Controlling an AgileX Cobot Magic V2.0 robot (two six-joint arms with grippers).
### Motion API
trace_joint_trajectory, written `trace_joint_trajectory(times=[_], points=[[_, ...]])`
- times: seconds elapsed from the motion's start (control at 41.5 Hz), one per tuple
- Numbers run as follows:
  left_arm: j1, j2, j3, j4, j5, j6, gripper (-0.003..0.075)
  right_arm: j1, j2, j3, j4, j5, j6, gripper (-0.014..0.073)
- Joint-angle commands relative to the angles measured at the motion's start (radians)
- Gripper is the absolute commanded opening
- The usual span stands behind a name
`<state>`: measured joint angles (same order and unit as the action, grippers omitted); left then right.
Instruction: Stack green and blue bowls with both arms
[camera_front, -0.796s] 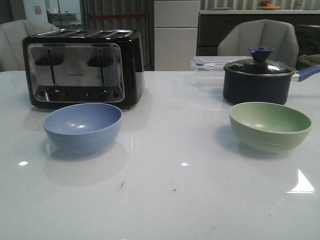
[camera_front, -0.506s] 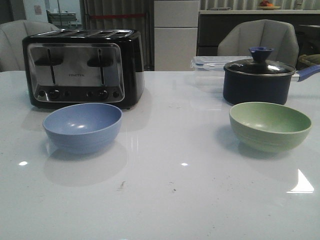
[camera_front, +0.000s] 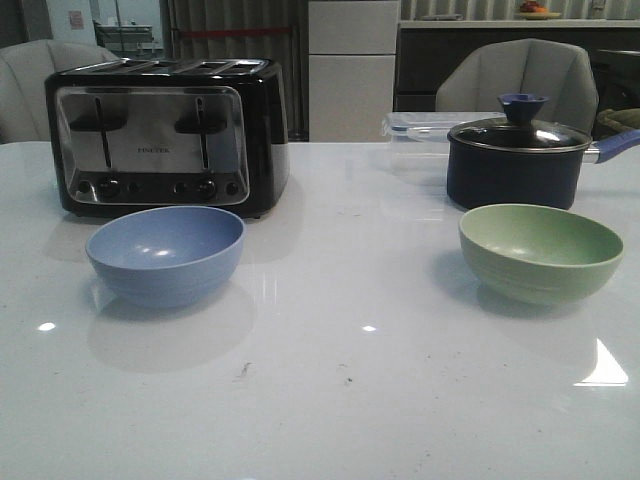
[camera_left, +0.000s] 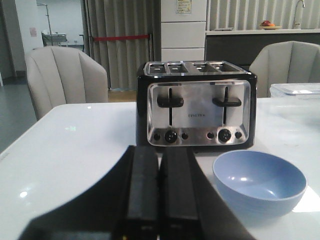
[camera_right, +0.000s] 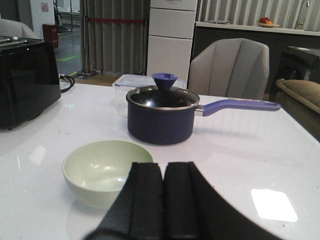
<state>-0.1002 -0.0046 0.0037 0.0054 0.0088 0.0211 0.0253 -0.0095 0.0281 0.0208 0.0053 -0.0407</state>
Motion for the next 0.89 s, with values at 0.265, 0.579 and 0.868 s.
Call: trace_joint_trajectory(times=[0.265, 0.579, 0.868], points=[[-0.006, -0.010, -0.224, -0.005, -0.116, -0.003, 0.0093, -0.002, -0.005, -0.266, 0.030, 0.050, 0.001, 0.0052], [-0.006, 0.162, -0.580, -0.005, 0.154, -0.003, 0.0093, -0.002, 0.194, -0.561, 0.030, 0.297, 0.001, 0.0052], [-0.006, 0.354, -0.671, -0.005, 0.442, -0.003, 0.0093, -0.002, 0.421, -0.630, 0.030, 0.471, 0.001, 0.0052]])
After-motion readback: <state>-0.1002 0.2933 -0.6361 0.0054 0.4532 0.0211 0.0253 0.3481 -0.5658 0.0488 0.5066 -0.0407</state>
